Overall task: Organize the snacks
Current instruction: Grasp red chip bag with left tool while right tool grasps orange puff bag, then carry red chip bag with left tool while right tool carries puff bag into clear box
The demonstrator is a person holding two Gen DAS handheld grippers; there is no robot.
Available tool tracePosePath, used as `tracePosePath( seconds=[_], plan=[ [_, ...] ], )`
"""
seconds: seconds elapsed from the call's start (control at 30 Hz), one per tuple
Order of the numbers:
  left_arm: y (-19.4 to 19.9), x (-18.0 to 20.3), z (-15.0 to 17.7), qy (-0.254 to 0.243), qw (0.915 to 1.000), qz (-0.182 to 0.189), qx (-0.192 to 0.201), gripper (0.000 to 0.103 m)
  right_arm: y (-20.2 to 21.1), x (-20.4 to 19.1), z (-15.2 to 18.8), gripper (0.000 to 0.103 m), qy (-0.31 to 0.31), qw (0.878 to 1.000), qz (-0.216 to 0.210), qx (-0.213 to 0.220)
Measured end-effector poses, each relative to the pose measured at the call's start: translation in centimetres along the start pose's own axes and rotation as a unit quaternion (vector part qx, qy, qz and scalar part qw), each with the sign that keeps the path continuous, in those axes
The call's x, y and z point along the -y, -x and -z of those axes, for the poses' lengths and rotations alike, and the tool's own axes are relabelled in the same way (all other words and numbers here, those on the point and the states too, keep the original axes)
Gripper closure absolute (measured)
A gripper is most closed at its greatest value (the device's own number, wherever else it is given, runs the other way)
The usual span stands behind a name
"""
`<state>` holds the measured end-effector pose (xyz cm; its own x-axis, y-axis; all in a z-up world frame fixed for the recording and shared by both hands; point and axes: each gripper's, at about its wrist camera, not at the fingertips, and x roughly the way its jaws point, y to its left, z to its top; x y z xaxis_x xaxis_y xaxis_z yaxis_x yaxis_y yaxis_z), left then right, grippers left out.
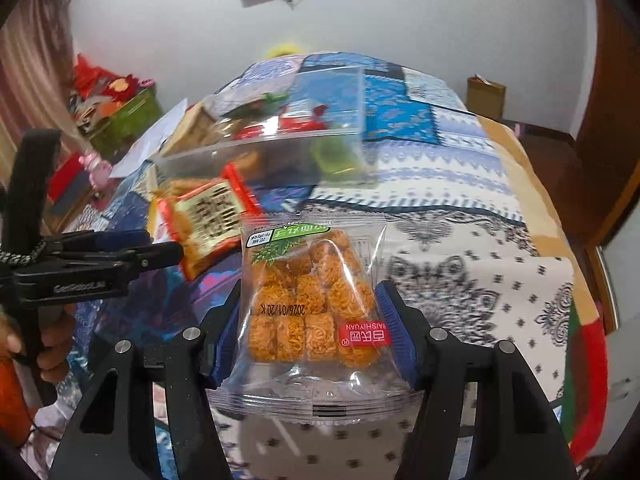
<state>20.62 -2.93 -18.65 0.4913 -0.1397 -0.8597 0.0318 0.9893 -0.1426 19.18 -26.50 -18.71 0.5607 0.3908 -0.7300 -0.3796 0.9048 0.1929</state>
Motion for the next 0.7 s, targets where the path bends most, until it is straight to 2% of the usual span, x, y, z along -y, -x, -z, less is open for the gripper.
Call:
tracePosePath(
  seconds=[0.33,0.4,0.47,0.53,0.6,0.7],
  plan=[
    [-3.2,1.8,-2.5,-0.008,0.9999,-0.008,0.001,0.034,-1.1,1.9,0.1,0.043,-0.028,0.999,-0.016,-0.008],
    [-3.4,2.2,-2.4,-0.015,0.9997,-0.012,0.016,0.034,-1.3,2.0,0.1,0.043,-0.029,0.999,-0.019,-0.009],
    [-3.2,2.5,-2.2,-0.026,0.9991,-0.014,0.030,0.039,-1.5,2.1,0.1,0.043,-0.030,0.999,-0.021,-0.011],
    [-3.0,2.4,-1.9,-0.027,0.9990,-0.003,0.035,0.056,-1.6,2.0,0.1,0.043,-0.028,0.999,-0.022,-0.011],
    [-2.3,2.0,-1.8,-0.020,0.9990,0.009,0.040,0.066,-1.6,2.0,0.0,0.043,-0.028,0.999,-0.022,-0.010],
    [-1.0,1.8,-1.5,-0.020,0.9984,0.020,0.049,0.070,-1.4,2.1,-0.4,0.043,-0.033,0.999,-0.023,-0.004]
  ],
)
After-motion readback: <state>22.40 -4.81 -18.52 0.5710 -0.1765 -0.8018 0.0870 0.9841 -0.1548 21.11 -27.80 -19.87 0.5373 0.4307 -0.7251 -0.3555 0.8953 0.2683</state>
